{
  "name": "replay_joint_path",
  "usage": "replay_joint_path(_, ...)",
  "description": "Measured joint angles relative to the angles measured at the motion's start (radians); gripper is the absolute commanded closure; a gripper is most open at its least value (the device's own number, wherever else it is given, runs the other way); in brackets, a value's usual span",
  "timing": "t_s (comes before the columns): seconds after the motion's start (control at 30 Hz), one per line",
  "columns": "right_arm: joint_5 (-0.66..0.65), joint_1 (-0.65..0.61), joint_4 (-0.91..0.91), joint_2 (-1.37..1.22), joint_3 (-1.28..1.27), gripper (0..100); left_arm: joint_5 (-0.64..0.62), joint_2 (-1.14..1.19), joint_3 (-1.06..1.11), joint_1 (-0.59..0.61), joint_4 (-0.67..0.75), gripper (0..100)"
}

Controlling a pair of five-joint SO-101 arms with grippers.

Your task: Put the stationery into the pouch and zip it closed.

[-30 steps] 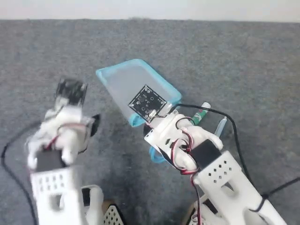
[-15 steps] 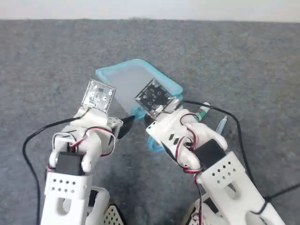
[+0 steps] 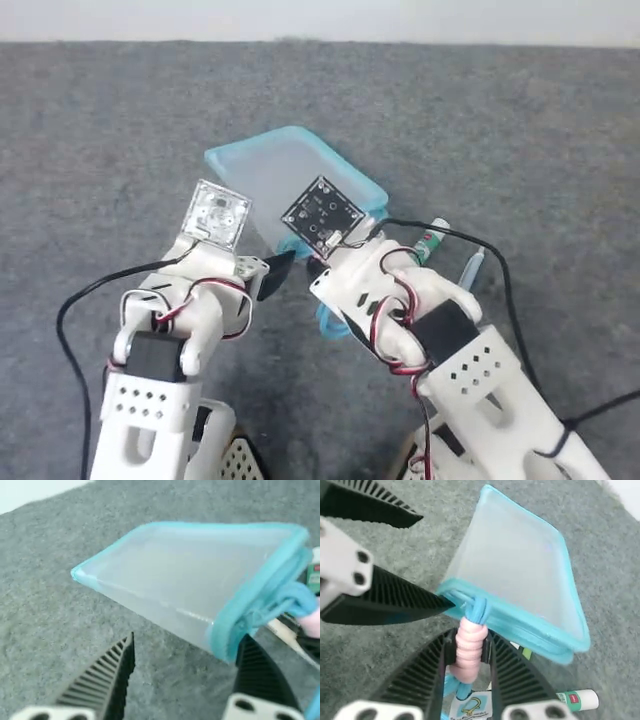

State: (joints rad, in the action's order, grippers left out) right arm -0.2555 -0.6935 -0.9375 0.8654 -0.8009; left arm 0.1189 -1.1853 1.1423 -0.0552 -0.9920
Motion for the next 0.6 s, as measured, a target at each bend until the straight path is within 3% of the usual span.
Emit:
replay_joint_path(0.3, 0.015, -0.002, -0.032, 0.000, 0.000, 99.3, -0.012, 0.000, 0.020, 0.002, 0.031, 69)
replay_joint_path(0.6, 0.009, -0.005, -0.083, 0.002, -0.025, 99.3, -0.044, 0.000, 0.083, 0.153, 0.149, 69)
